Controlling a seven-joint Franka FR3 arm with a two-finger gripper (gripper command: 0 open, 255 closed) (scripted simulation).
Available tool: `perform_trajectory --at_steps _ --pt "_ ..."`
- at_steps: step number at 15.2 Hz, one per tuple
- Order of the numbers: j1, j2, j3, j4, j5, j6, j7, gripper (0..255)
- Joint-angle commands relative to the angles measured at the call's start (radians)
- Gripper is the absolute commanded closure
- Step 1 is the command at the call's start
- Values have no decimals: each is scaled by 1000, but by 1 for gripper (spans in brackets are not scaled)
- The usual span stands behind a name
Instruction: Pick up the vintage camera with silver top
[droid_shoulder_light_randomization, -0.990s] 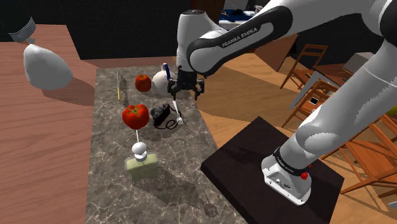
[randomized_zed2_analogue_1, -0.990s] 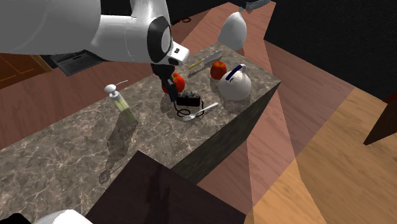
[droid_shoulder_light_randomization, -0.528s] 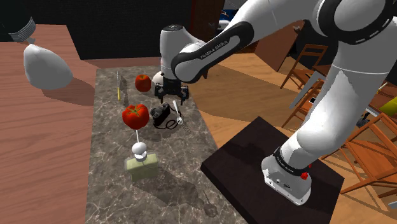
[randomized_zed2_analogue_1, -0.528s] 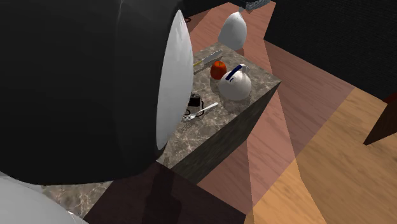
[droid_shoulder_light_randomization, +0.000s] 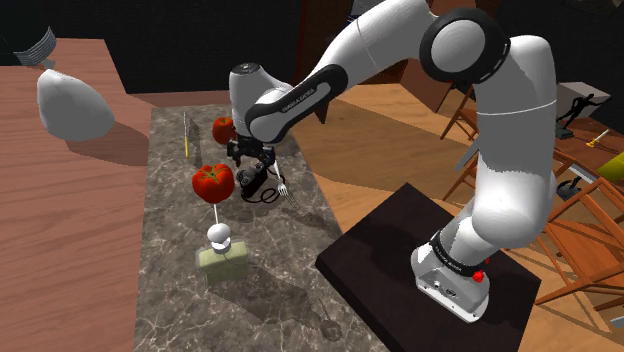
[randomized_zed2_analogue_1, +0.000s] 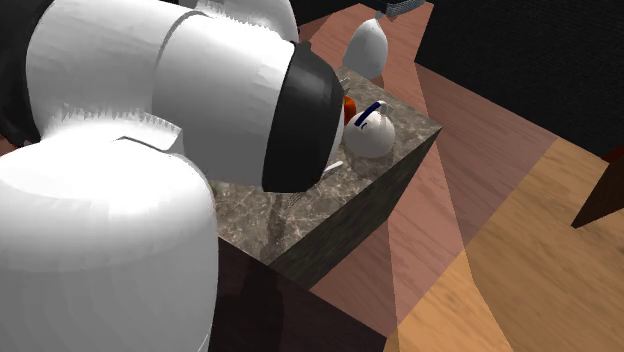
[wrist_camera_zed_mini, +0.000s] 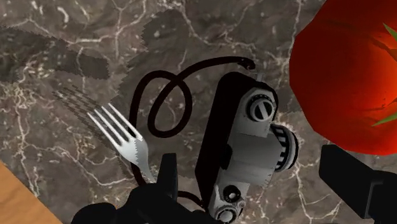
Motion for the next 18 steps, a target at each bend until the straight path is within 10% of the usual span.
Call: perform_trajectory --at_steps 1,11,12,18 --pt "25 74 -26 84 -11 -7 34 0" --pt "44 153 -53 105 -37 50 52 0" --pt "44 153 -53 105 -37 50 51 255" --pt "44 154 -53 106 -37 50 51 255"
